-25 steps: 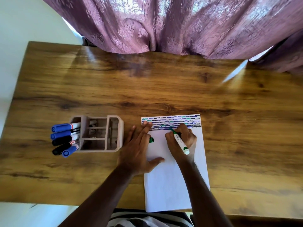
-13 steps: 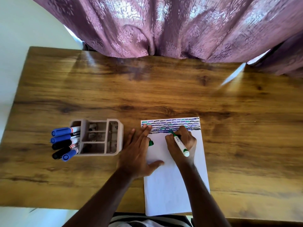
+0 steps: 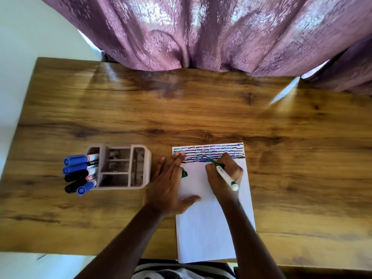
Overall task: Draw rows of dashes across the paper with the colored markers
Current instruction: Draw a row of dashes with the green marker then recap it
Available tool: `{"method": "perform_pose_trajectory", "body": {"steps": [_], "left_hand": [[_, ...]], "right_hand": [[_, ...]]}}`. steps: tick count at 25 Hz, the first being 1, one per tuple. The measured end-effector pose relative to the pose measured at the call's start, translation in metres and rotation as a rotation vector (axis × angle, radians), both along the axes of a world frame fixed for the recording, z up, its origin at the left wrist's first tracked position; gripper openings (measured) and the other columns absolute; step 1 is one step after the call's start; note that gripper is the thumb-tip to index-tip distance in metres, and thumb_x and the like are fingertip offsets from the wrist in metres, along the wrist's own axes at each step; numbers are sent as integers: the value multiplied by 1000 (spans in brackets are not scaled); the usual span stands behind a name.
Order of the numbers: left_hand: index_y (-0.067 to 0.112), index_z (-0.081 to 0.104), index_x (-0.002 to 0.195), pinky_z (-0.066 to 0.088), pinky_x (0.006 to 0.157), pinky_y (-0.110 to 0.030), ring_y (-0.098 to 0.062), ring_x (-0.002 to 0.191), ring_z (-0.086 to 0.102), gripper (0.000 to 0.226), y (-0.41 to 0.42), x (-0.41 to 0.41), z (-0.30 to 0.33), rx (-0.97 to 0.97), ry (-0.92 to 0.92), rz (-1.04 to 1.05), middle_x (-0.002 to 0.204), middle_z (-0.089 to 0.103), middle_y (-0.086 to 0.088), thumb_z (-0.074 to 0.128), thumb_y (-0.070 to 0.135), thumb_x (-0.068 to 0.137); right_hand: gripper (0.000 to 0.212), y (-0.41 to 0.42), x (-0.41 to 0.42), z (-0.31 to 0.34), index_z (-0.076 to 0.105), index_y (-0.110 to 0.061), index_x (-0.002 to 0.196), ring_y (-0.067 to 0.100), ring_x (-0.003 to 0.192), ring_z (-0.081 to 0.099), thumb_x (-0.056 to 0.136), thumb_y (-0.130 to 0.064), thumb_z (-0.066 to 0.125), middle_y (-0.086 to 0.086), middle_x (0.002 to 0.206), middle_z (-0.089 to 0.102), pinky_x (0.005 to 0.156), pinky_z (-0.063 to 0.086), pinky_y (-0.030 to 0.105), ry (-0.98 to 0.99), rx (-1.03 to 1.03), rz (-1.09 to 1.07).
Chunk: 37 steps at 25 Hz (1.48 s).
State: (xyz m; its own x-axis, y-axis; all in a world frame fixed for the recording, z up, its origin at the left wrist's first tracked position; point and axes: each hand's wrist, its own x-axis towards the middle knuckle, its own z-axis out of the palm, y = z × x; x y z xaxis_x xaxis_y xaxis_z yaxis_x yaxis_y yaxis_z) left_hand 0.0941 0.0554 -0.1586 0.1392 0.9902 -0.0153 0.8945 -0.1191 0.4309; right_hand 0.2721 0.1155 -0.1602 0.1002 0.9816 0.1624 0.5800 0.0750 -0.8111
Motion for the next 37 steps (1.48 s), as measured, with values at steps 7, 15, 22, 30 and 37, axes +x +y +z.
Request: {"method": "perform_pose_trajectory", "body": {"steps": [7,15,22,30,37], "left_hand": [[11,35,147,16,125,-49,-20,153,24,78,-2,-3,12,-25,-165,-5,164,28,-5,44,65,92],[22,58,132,52,83,-18,-7,97,65,31,-30,-10,81,-23,-642,120,117,64,4,50,22,102],[24,65,114,54,74,-22,-16,89,68,20,-49,-25,112,-40,-897,255,97,68,14,59,17,97],[30,63,115,52,77,-23,-12,92,64,21,-53,-40,126,17,-816,128,104,60,25,56,18,100],[25,69,116,58,81,-29,-15,99,68,26,-58,-54,135,-27,-822,123,107,68,14,66,10,95]], "right_hand": [[13,17,21,36,59,0,80,17,68,56,82,7,69,10,73,62,61,45,33,512,-234,130],[9,-23,0,123,68,-5,85,28,68,60,82,-13,65,22,75,65,57,45,29,839,-341,449],[10,-40,-19,143,69,-16,71,25,55,60,75,-9,63,11,62,64,49,39,27,838,-380,407],[6,-39,-31,146,71,-14,73,22,57,64,73,-18,66,5,65,64,55,50,26,748,-351,504],[9,-44,-38,150,72,-12,78,25,62,67,75,-20,69,8,70,67,58,51,26,699,-394,573]]}}
